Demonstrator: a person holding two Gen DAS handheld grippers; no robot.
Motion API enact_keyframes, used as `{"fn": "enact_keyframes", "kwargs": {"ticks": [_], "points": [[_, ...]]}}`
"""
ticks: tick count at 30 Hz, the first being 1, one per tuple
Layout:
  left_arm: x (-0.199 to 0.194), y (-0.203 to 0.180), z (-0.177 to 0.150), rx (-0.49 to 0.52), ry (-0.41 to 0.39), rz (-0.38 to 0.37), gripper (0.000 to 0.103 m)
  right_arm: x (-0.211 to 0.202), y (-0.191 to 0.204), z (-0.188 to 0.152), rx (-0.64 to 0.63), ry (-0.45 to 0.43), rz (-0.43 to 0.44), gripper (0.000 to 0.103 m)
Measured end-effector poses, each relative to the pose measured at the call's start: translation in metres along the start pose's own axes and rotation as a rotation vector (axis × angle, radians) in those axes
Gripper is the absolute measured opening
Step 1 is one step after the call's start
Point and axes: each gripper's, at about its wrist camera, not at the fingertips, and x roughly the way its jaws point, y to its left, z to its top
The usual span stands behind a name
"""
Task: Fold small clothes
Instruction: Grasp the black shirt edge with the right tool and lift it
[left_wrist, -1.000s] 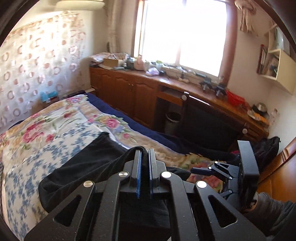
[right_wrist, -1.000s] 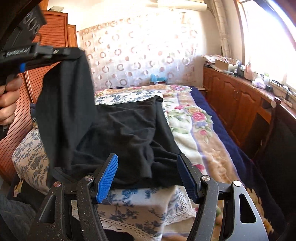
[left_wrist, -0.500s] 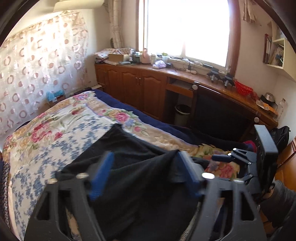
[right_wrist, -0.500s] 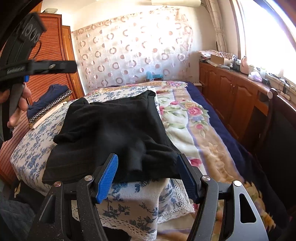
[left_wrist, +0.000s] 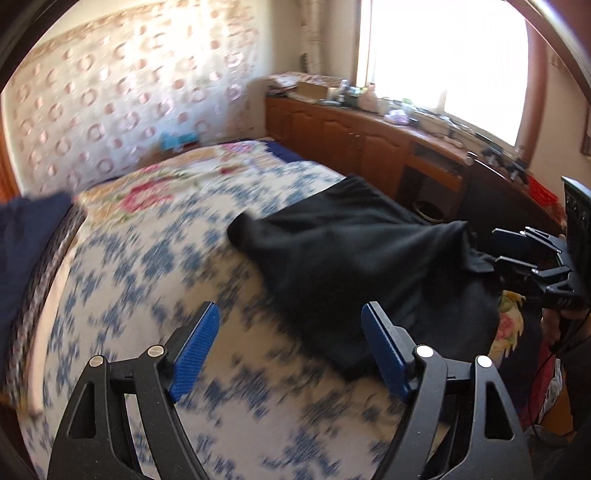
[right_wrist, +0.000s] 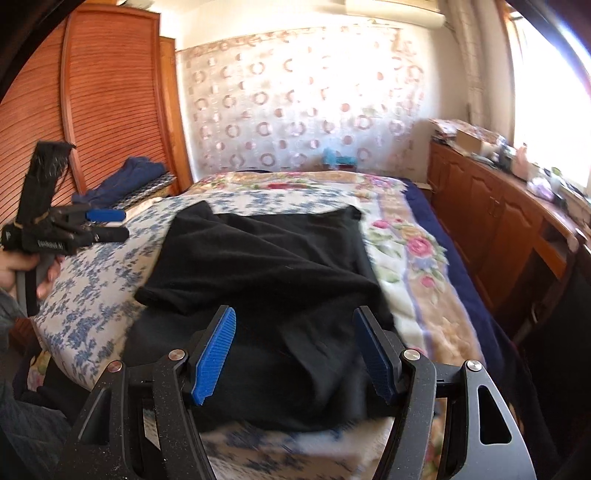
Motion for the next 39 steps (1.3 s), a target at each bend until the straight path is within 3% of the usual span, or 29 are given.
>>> {"fn": "enact_keyframes", "kwargs": {"ticks": [10, 16, 18, 19, 20, 22, 26, 31, 39], "points": [[-0.028, 0.039, -0.036, -0.054, -0.028, 0.074, 0.08, 0.077, 0.078, 0.031, -0.193, 0.132, 0.216, 0.068], [-0.04, 0.052, -0.046, -0.085, -0.046, 0.076, 0.08, 0.114, 0.106, 0.038, -0.266, 0.236, 0.254, 0.064], [-0.04, 0.054, -0.048, -0.092, -0.045, 0.075, 0.08, 0.125, 0.109, 0.038, -0.293, 0.264, 0.239, 0.056], [-0.039, 0.055, -0.049, -0.094, -0.043, 0.076, 0.08, 0.13, 0.11, 0.037, -0.308, 0.278, 0.228, 0.047], [-0.039, 0.055, -0.05, -0.094, -0.041, 0.077, 0.08, 0.133, 0.11, 0.038, -0.318, 0.288, 0.22, 0.029], [-0.037, 0.056, -0.052, -0.095, -0.038, 0.077, 0.08, 0.138, 0.111, 0.039, -0.319, 0.297, 0.224, 0.012], [-0.035, 0.055, -0.053, -0.101, -0.037, 0.07, 0.08, 0.125, 0.094, 0.053, -0.277, 0.253, 0.255, 0.006], [-0.03, 0.049, -0.051, -0.096, -0.031, 0.059, 0.08, 0.102, 0.057, 0.092, -0.248, 0.159, 0.192, 0.006], [-0.023, 0.032, -0.048, -0.068, -0.022, 0.035, 0.08, 0.138, -0.03, 0.169, -0.23, 0.13, -0.082, 0.006]]}}
